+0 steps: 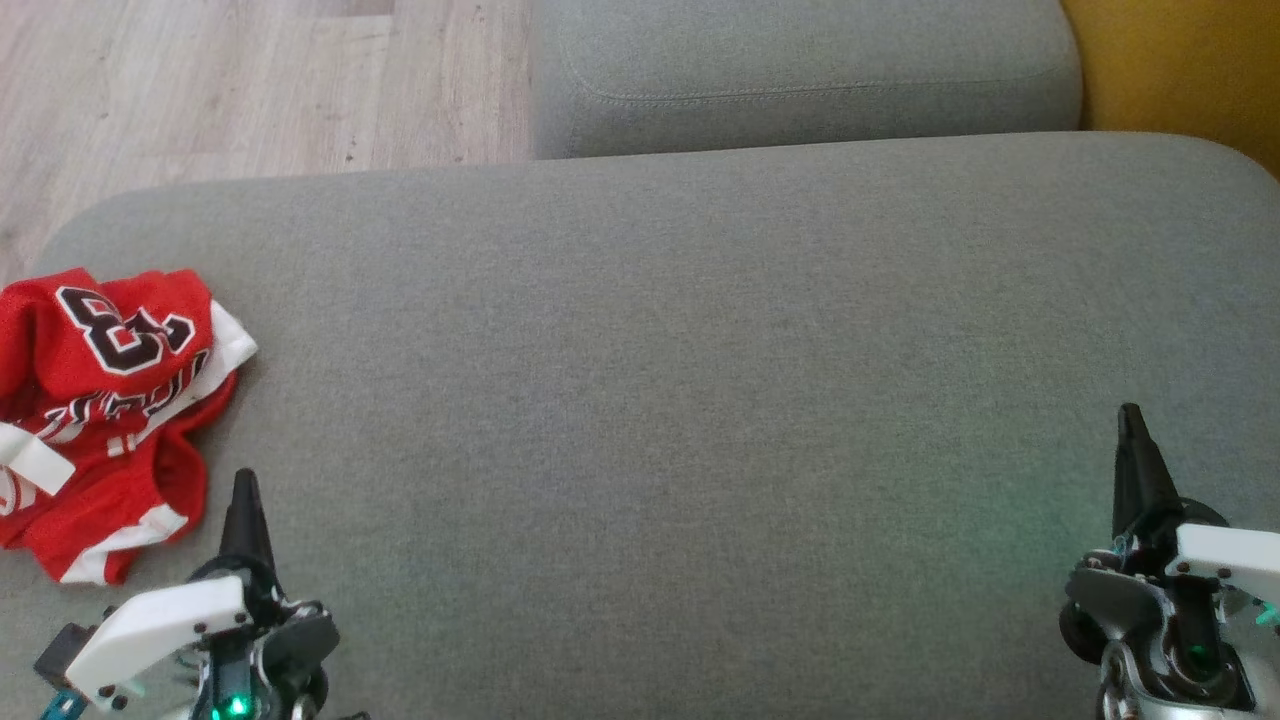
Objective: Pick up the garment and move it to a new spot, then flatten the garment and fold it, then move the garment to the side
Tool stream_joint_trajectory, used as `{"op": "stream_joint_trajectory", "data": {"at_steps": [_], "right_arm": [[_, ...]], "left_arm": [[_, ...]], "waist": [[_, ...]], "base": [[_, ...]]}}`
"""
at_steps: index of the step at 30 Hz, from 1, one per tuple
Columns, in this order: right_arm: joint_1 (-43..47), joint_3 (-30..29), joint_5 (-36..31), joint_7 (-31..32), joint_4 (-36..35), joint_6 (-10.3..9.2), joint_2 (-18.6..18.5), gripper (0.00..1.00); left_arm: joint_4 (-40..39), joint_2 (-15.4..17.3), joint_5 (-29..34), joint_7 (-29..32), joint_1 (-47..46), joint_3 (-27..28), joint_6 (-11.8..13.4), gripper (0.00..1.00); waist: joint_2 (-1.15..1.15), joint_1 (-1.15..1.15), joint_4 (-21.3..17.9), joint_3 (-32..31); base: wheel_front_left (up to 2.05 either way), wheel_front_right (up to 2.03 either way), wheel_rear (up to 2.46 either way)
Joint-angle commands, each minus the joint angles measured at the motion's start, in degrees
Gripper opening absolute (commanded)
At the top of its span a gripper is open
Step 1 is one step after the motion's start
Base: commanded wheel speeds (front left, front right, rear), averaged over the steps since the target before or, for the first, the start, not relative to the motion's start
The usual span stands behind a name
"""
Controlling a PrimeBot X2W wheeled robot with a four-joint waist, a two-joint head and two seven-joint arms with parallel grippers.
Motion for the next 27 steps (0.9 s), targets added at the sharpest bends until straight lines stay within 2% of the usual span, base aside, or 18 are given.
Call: {"op": "stream_joint_trajectory", "data": {"at_steps": [1, 27], "right_arm": [[-1.4, 1.2, 0.4, 0.3, -2.3, -0.03, -0.3, 0.00], [-1.4, 1.2, 0.4, 0.3, -2.3, -0.03, -0.3, 0.00]], "left_arm": [[-2.1, 0.4, -0.3, 0.4, -1.0, 2.3, -0.4, 0.00], [-2.1, 0.4, -0.3, 0.4, -1.0, 2.3, -0.4, 0.00]], "waist": [[0.00, 0.00, 0.0, 0.0], [0.00, 0.00, 0.0, 0.0]], "base": [[0.00, 0.00, 0.00], [0.00, 0.00, 0.00]]}}
